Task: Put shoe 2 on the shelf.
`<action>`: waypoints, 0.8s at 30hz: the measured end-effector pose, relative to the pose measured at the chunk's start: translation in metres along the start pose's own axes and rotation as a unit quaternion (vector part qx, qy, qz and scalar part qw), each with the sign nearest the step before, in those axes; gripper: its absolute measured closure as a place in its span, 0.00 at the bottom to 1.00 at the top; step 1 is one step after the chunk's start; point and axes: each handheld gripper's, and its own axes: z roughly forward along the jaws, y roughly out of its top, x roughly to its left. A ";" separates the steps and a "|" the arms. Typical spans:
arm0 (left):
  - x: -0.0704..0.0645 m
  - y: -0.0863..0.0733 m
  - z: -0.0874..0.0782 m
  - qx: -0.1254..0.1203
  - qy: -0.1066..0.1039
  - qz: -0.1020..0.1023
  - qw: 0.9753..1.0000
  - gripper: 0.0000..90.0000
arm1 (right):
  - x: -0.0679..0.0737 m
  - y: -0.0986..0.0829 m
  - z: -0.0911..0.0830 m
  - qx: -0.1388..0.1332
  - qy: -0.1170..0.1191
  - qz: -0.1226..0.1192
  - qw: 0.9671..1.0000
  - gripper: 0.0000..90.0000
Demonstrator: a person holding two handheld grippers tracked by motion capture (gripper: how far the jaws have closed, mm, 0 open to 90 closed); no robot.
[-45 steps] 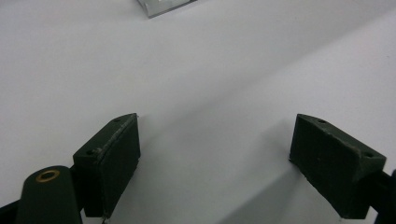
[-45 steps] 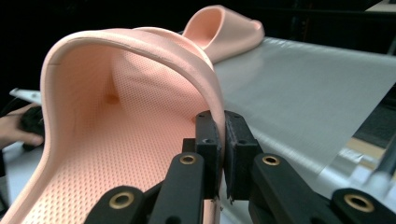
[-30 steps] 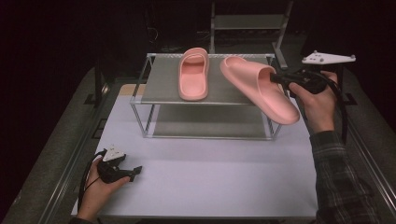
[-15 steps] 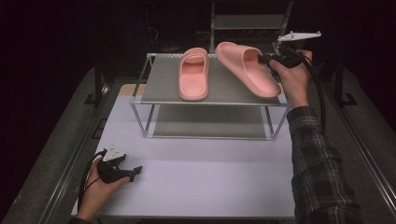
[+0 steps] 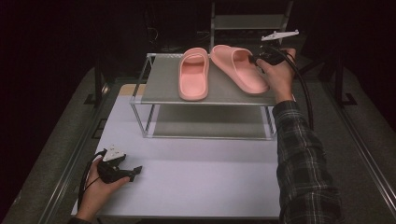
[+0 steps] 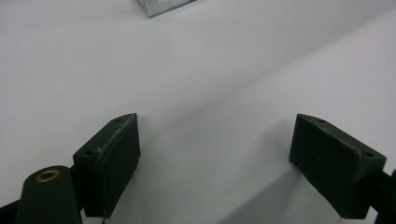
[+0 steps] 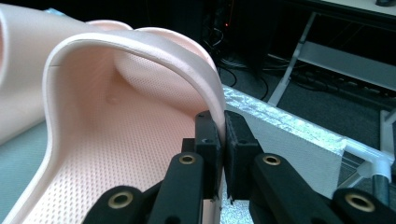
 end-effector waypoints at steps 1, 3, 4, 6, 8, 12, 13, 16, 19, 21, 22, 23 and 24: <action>0.000 0.000 0.000 0.000 0.000 0.000 1.000 0.17 | 0.000 0.000 0.002 0.002 -0.001 0.000 1.000 0.94; 0.000 0.000 0.000 0.000 0.000 0.000 1.000 0.17 | 0.001 -0.002 0.005 0.006 -0.004 -0.002 1.000 0.94; 0.000 0.000 0.000 0.000 0.000 0.000 1.000 0.17 | 0.002 -0.002 0.006 0.009 -0.007 -0.004 1.000 0.93; 0.000 0.000 0.000 0.000 0.000 0.000 1.000 0.17 | 0.003 -0.003 0.007 0.009 -0.001 -0.001 1.000 0.90; 0.000 0.000 0.000 0.001 0.000 0.000 1.000 0.17 | 0.005 -0.003 0.004 0.007 0.002 -0.005 1.000 0.87; 0.000 0.000 0.000 0.001 0.000 0.000 1.000 0.17 | 0.008 -0.003 -0.015 -0.006 0.014 -0.014 1.000 0.83; 0.000 0.000 0.000 0.001 0.000 0.000 1.000 0.17 | 0.008 -0.005 -0.023 -0.012 0.017 -0.010 1.000 0.83; 0.000 0.000 0.000 0.001 0.000 0.000 1.000 0.17 | 0.006 -0.012 -0.042 -0.019 0.021 -0.003 1.000 0.88; 0.000 0.000 0.000 0.002 0.000 0.000 1.000 0.17 | 0.002 -0.024 -0.060 -0.011 0.022 0.004 1.000 0.97; 0.000 0.000 0.000 0.003 0.000 0.002 1.000 0.17 | -0.001 -0.033 -0.069 -0.004 0.021 0.007 1.000 1.00; 0.000 0.000 0.000 0.003 0.000 0.002 1.000 0.17 | -0.003 -0.038 -0.073 -0.002 0.022 0.011 1.000 1.00; 0.000 0.000 0.000 0.003 0.000 0.001 1.000 0.17 | -0.005 -0.043 -0.076 0.001 0.022 0.012 1.000 1.00; 0.000 0.000 0.000 0.002 0.000 -0.001 1.000 0.17 | -0.006 -0.047 -0.078 0.003 0.022 0.014 1.000 1.00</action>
